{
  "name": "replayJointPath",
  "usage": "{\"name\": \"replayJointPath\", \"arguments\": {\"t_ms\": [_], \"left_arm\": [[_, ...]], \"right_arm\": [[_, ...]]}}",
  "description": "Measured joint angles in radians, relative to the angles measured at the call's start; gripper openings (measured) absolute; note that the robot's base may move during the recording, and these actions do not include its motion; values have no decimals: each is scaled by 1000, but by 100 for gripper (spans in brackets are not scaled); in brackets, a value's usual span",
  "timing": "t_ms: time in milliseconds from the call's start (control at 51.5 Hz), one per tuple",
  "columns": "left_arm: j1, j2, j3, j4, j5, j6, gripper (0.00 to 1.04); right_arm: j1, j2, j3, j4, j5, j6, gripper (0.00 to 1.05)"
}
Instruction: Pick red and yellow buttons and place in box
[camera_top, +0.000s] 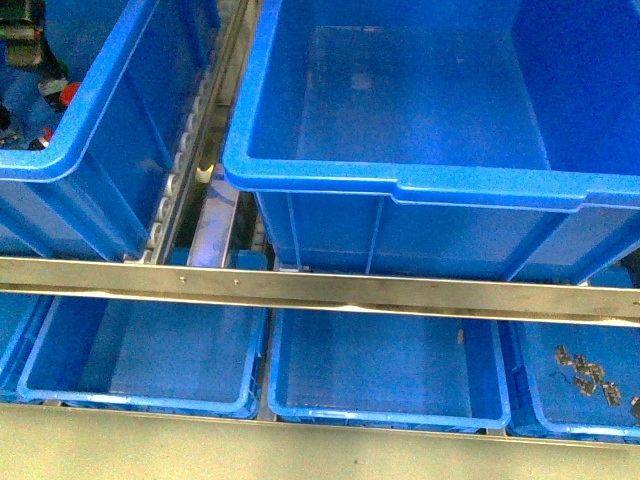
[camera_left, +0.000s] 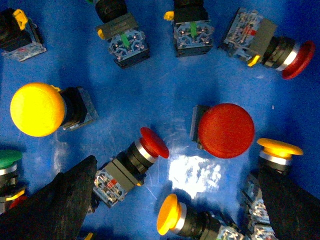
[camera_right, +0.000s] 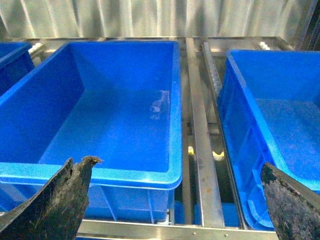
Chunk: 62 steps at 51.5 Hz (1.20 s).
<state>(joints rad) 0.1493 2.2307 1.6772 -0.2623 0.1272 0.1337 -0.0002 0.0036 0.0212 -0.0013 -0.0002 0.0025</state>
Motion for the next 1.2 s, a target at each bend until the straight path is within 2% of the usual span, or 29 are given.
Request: {"name": "replayJointPath", "arguments": {"t_ms": [932,1204], "left_arm": [[-52,229,248,-54,25,-16,97],[-71,239,267,-59,34,-30,97]], "right_arm": [[0,0,0,0,0,0,98],[0,0,0,0,0,0,98]]}}
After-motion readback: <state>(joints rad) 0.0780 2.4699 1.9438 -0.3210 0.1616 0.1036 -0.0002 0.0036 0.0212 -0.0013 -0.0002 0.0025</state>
